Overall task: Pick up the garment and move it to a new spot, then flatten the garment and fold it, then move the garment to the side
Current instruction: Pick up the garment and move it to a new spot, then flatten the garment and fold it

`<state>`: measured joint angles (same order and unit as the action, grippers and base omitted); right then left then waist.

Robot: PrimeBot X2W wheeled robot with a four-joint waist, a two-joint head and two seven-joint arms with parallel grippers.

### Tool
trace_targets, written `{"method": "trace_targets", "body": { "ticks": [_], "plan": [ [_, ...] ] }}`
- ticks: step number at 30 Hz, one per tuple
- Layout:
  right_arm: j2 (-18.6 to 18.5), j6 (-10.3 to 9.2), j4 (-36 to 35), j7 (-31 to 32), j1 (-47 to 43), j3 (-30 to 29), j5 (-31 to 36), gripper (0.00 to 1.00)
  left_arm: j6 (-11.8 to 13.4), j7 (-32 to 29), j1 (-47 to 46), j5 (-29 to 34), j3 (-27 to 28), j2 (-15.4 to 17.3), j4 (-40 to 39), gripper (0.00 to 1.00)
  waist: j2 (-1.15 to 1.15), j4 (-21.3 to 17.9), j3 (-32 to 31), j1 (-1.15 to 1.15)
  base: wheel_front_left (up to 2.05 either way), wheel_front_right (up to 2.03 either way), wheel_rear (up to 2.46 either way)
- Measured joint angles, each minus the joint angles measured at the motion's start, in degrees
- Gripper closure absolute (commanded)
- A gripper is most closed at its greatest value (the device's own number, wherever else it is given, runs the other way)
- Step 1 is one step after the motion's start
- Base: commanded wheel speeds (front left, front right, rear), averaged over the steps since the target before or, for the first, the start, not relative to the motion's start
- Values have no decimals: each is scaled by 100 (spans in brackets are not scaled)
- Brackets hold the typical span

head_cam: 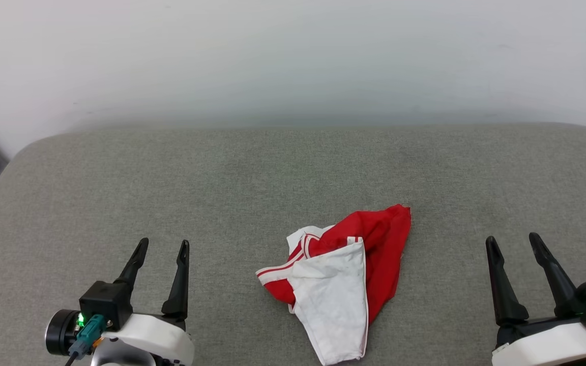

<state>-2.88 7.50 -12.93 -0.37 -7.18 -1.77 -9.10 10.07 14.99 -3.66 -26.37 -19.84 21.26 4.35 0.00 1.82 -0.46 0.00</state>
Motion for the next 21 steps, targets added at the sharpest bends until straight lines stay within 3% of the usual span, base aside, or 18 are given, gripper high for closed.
{"method": "trace_targets", "body": {
  "ticks": [15,21],
  "plan": [
    [-1,0,-151,202,-54,-32,15,0,-304,0,16,309,357,-327,31,0,0,71,105,0,0,0,0],
    [-140,0,-202,1174,-22,682,212,0,-404,1,-110,485,459,-511,-93,0,0,275,255,0,0,0,0]
  ]
}}
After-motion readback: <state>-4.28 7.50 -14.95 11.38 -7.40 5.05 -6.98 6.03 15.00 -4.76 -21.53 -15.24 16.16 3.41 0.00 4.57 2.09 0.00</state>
